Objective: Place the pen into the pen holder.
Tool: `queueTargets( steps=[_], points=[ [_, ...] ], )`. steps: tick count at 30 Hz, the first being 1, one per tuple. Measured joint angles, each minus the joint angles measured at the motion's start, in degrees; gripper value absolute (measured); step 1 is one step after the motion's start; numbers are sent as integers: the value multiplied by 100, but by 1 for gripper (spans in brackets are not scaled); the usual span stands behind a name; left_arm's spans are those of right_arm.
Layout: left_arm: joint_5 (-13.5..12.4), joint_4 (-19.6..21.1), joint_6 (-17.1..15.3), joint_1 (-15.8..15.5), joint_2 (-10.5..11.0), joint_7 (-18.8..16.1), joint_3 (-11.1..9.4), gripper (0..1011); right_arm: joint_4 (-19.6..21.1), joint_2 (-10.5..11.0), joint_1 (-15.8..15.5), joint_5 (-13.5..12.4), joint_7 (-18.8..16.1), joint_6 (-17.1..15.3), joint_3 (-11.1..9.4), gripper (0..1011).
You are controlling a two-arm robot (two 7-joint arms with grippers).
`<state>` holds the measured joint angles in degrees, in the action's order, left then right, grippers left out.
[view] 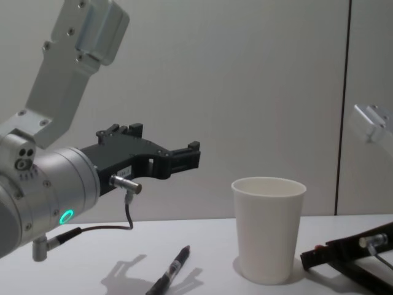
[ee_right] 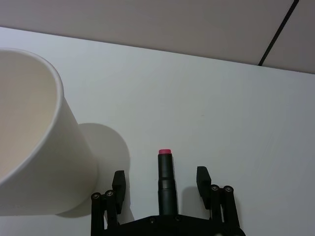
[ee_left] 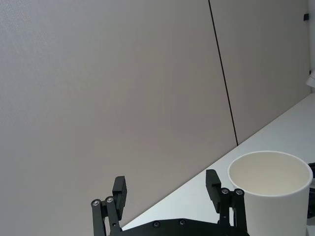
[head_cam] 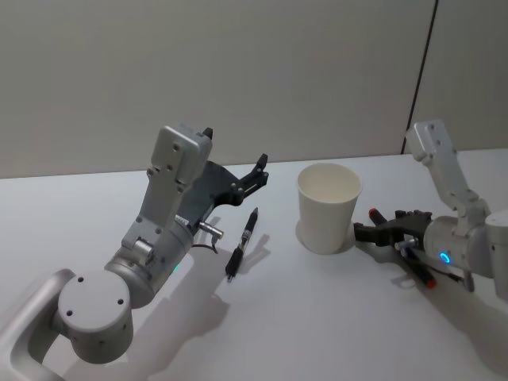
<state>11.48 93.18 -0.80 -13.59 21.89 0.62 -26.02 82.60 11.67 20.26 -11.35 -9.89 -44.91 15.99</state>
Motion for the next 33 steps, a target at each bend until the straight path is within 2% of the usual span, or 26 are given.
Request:
queueTargets(
  steps=[33],
  points=[
    [0,0,0,0,0,0,0,1001,-24,0,-18,-17,3,4,6,731]
  ],
)
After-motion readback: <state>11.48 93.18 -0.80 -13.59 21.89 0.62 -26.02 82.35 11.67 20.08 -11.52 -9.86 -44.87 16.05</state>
